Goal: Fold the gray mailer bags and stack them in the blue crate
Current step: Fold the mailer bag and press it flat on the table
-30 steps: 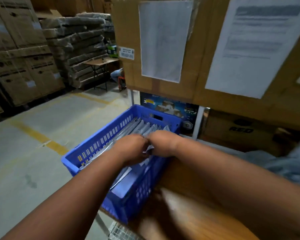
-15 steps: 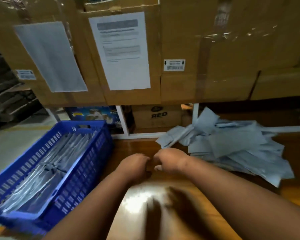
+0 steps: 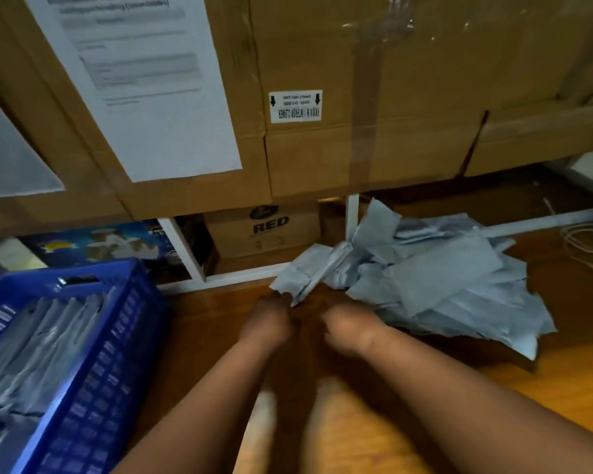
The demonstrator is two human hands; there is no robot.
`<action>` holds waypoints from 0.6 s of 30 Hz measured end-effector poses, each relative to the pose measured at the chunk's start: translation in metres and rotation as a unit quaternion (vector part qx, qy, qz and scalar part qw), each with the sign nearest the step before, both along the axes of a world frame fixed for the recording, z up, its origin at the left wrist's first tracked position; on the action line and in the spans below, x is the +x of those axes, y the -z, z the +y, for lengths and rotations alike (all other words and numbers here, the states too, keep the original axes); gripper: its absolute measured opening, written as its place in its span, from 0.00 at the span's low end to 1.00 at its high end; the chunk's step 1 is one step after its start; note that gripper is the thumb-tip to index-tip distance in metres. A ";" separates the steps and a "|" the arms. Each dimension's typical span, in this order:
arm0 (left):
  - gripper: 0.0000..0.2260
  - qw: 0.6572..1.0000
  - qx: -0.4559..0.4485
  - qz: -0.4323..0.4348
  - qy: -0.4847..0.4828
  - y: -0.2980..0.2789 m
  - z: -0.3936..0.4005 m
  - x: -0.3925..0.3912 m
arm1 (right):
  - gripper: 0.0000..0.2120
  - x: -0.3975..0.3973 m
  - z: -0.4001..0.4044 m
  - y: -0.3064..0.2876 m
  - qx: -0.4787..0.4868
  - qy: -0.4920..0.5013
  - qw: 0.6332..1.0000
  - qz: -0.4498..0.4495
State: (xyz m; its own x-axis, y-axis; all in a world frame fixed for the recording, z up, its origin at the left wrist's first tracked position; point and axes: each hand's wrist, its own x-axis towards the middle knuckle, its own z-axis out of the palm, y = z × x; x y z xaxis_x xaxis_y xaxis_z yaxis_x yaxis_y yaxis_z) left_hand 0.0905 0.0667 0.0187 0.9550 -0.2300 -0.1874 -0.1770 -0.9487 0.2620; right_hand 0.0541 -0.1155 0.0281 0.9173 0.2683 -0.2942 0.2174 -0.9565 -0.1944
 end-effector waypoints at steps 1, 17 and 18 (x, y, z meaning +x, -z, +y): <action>0.22 1.000 -0.005 -0.015 0.003 0.005 -0.003 0.015 | 0.16 0.009 0.000 0.003 0.014 0.014 1.000 -0.010; 0.06 0.976 -0.153 -0.156 0.004 0.070 -0.001 0.095 | 0.22 0.070 0.028 0.057 0.179 0.163 0.970 -0.036; 0.06 0.970 -0.186 -0.156 -0.024 0.064 0.002 0.090 | 0.21 0.067 0.030 0.060 0.222 0.207 0.952 -0.027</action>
State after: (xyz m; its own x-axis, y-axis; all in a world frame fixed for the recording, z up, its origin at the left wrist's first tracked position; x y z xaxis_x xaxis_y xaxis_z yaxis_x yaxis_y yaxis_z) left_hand 0.1801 0.0685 -0.0455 0.9632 -0.1808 0.1991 -0.2608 -0.8082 0.5280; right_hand 0.1208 -0.0850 -0.0321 0.9820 -0.0334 -0.1860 -0.1401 -0.7890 -0.5982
